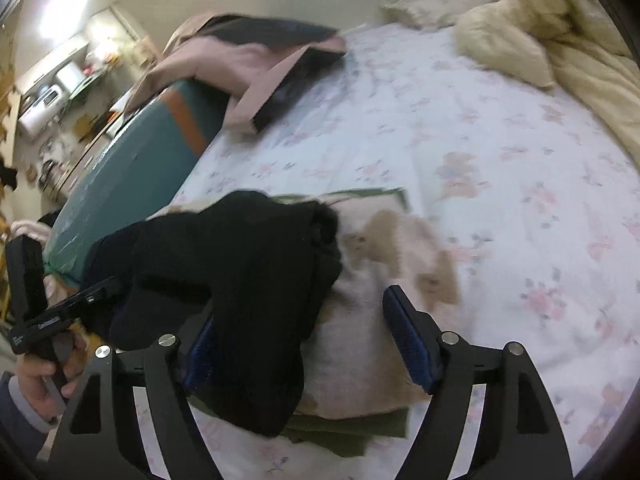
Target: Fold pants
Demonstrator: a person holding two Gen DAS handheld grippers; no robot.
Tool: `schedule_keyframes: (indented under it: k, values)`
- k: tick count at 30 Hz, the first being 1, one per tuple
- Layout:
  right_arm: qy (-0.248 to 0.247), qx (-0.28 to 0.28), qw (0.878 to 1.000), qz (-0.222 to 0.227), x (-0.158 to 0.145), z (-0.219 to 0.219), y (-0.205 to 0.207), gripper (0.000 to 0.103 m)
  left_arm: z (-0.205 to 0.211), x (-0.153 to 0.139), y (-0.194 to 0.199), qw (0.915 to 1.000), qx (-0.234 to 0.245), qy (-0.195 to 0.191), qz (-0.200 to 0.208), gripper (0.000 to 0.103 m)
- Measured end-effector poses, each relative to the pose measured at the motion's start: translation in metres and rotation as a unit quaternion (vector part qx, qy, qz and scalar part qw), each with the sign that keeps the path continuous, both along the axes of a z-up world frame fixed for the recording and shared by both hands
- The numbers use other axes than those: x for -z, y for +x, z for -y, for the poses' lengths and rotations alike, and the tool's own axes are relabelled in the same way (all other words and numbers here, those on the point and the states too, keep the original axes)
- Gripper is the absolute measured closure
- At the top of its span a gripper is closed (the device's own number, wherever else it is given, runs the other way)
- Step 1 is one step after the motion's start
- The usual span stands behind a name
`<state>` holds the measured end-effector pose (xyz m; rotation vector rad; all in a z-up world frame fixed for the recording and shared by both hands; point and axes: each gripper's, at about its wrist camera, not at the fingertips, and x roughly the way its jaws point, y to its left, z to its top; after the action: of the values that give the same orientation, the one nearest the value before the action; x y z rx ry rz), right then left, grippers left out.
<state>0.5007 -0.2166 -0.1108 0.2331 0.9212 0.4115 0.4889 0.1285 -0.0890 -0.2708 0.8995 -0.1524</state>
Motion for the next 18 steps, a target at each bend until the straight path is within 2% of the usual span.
schedule_keyframes:
  k: [4, 6, 10, 14, 18]
  values:
    - [-0.002, 0.034, 0.999, -0.006, -0.017, 0.016, -0.01, 0.022, -0.005, -0.012, -0.011, 0.9985, -0.02, 0.05, 0.008, 0.012]
    - [-0.004, 0.06, 0.998, 0.005, -0.035, 0.024, -0.021, 0.022, -0.01, -0.026, -0.023, 0.9959, -0.051, 0.072, 0.019, 0.012]
    - [0.022, 0.083, 0.996, 0.01, -0.069, 0.039, -0.058, 0.022, -0.022, -0.057, -0.05, 0.9922, -0.075, 0.088, 0.046, 0.014]
    - [0.0, 0.077, 0.996, 0.055, -0.104, 0.033, -0.131, 0.022, -0.014, -0.087, -0.11, 0.9903, -0.049, 0.108, 0.071, 0.014]
    - [-0.033, 0.066, 0.991, 0.107, -0.124, 0.01, -0.231, 0.017, 0.003, -0.111, -0.202, 0.9849, -0.043, 0.116, 0.12, 0.014]
